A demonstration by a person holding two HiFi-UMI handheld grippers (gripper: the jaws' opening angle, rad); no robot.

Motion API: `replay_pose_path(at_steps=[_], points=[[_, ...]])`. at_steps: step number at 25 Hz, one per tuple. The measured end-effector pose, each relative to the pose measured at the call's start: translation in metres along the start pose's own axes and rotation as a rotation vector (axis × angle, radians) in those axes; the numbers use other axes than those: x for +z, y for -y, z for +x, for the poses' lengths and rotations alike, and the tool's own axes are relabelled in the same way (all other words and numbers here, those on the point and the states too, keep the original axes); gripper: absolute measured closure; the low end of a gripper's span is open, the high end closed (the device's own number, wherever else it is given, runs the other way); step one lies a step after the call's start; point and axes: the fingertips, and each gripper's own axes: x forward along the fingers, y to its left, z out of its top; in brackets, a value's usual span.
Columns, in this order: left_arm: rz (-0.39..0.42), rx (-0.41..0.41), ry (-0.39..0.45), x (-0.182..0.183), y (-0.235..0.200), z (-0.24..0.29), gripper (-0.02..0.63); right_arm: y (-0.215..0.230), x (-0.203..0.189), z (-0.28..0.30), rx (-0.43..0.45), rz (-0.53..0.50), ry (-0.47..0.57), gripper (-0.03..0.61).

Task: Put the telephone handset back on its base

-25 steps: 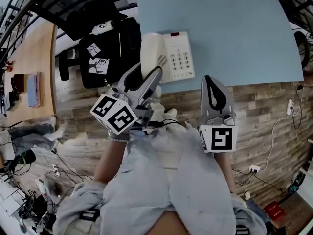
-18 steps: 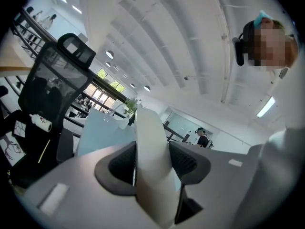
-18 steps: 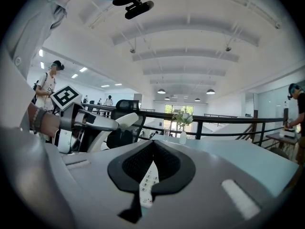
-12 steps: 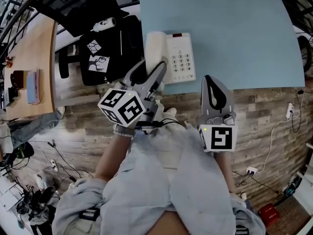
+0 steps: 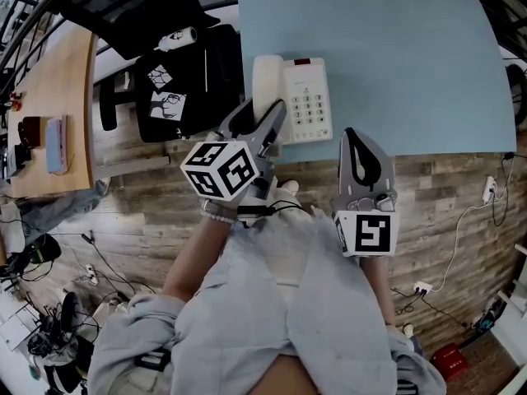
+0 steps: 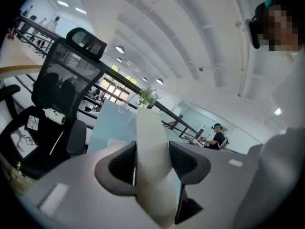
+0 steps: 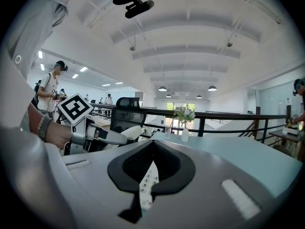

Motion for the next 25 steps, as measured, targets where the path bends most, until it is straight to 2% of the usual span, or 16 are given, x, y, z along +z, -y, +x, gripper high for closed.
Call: replay_pose_path(at_steps=[16,25], points=[[-0.043,0.145,-0.065,-0.036,-0.034,0.031,0.400,0.004,-0.012,0.011,0.007,0.006,-0.042,0.572],[-0.036,0.195,-0.091,-0.049,-0.042,0.042,0.400,0.004,-0.015,0.016,0.006,0.009,-0.060,0.572]])
